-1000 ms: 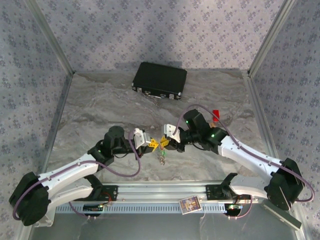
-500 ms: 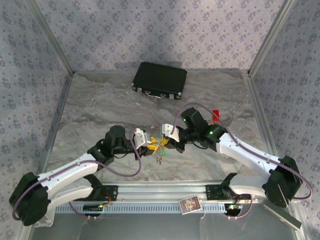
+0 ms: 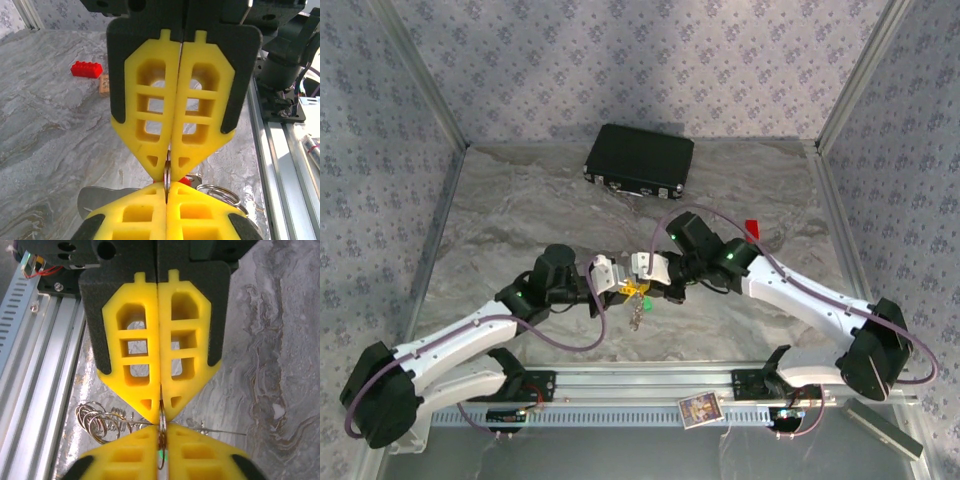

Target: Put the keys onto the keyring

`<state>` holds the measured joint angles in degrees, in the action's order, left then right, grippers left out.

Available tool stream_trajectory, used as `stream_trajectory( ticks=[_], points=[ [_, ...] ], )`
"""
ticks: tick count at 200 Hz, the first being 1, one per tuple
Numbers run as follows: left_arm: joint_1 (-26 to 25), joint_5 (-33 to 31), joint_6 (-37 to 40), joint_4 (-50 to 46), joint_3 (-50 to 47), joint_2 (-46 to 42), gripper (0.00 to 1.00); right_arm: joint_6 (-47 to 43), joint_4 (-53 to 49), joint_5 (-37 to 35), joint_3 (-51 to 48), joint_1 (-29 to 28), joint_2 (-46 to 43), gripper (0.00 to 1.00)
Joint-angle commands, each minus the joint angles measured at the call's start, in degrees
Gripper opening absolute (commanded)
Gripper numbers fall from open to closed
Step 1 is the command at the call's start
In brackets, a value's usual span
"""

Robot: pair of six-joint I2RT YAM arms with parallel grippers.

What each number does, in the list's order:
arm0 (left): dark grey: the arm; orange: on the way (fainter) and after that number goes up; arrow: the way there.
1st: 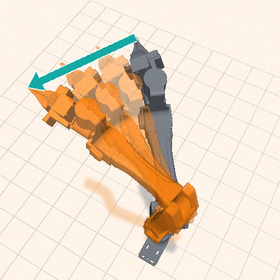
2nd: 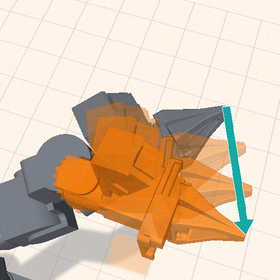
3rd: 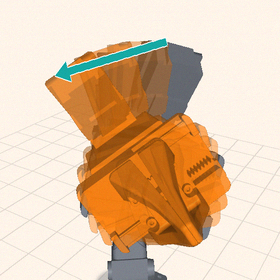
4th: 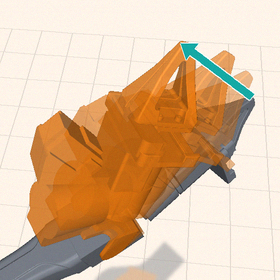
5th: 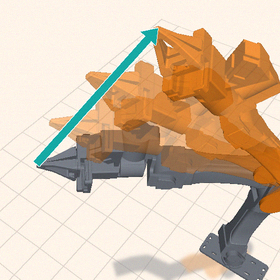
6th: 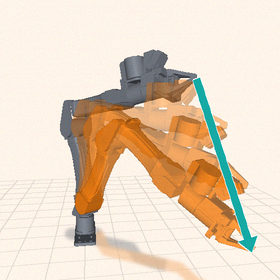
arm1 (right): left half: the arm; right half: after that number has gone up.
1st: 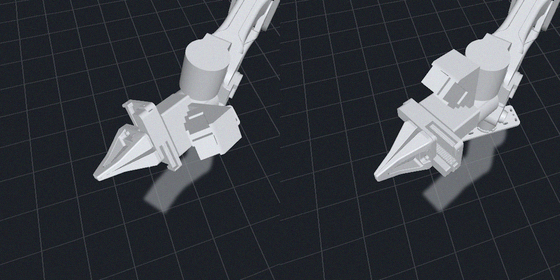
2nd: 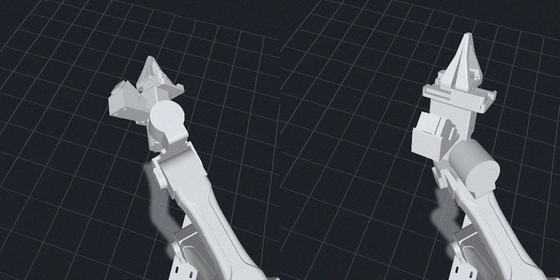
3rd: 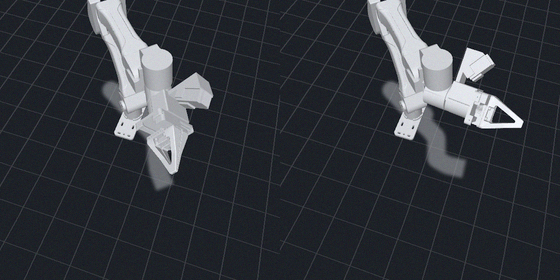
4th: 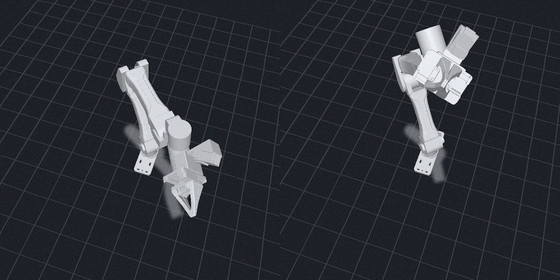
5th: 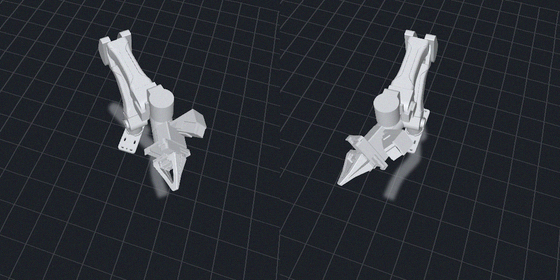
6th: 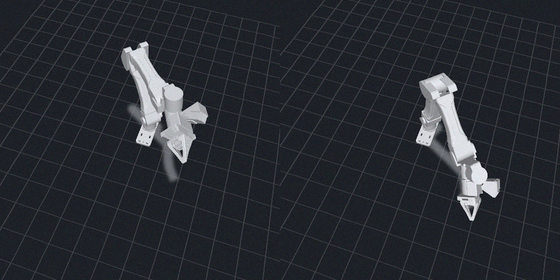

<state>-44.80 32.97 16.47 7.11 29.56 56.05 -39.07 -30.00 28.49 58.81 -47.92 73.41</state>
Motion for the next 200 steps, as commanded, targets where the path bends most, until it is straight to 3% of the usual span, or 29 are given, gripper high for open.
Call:
stream_trajectory(
  ticks=[1,23,106,149,200],
  points=[
    [-0.44,0.93,0.98,0.30,1.50,-0.54,0.00,0.33,0.84,1.87,-0.81,0.58,-2.35,0.23],
    [-0.44,0.64,0.03,2.11,0.11,-1.19,0.00,3.45,4.95,3.57,-4.77,2.85,-5.23,0.28],
    [-0.46,0.52,-0.82,4.59,-1.61,-2.20,0.00,5.97,7.61,4.65,-7.14,3.79,-5.79,0.28],
    [-0.38,0.73,-0.57,4.75,-1.52,-2.01,0.00,6.05,7.65,5.61,-6.81,3.49,-4.54,0.24],
    [-0.42,1.00,-0.47,4.84,-1.51,-1.99,0.00,5.94,7.74,5.74,-6.50,3.44,-4.24,0.13]
  ],
)
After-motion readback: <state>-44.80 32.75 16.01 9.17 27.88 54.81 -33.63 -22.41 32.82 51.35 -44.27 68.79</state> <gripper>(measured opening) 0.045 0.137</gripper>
